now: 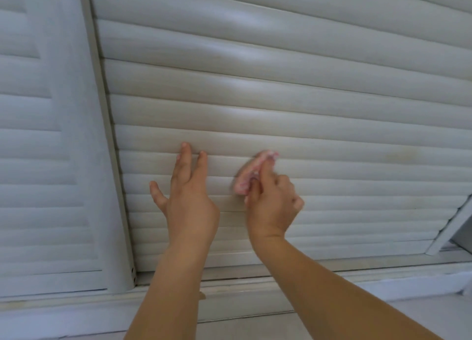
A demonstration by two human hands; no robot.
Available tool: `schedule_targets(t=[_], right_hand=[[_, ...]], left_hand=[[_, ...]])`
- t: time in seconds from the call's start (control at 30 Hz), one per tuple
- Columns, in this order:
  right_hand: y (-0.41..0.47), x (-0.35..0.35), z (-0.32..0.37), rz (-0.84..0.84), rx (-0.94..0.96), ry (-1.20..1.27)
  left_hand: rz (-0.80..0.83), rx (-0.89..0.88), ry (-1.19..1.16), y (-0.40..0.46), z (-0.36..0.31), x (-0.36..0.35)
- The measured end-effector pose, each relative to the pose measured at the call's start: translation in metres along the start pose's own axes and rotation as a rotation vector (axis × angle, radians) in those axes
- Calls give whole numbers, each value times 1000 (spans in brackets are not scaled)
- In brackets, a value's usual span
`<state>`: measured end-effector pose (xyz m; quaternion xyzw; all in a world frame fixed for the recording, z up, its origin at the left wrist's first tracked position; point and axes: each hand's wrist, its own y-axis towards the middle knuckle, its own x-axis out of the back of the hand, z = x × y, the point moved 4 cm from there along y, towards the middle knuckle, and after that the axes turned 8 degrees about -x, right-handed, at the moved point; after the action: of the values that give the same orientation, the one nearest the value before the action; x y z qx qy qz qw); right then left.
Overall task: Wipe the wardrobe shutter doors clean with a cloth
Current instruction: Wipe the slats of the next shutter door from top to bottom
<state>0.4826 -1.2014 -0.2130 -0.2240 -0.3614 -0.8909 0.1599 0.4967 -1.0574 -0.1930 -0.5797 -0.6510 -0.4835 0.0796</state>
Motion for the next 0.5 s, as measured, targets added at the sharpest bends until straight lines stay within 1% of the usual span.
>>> schedule_targets(t=[0.03, 0.07, 0.13, 0.2, 0.27, 0.33, 0.4, 0.43, 0.5], right_hand=[[-7, -3, 11, 43, 88, 31], [-12, -7, 19, 28, 173, 40], [-23, -13, 27, -66, 370, -47], [-19, -15, 22, -105, 397, -44], [-8, -9, 9, -131, 326, -3], [3, 1, -7, -128, 190, 60], [14, 11, -28, -111, 8, 66], [21, 17, -43, -98, -118, 89], [36, 28, -73, -164, -347, 194]], left_hand=[[-4, -5, -13, 0, 0, 1], [-4, -7, -27, 0, -1, 2], [-14, -5, -46, -1, -3, 2], [-49, -9, -68, -2, -3, -1], [-85, -16, -71, -5, -1, -6], [-96, -32, -67, -8, -1, -12], [-93, -48, -70, -10, -1, -18], [-91, -51, -72, -11, -1, -20], [-95, -49, -78, -13, 0, -21]])
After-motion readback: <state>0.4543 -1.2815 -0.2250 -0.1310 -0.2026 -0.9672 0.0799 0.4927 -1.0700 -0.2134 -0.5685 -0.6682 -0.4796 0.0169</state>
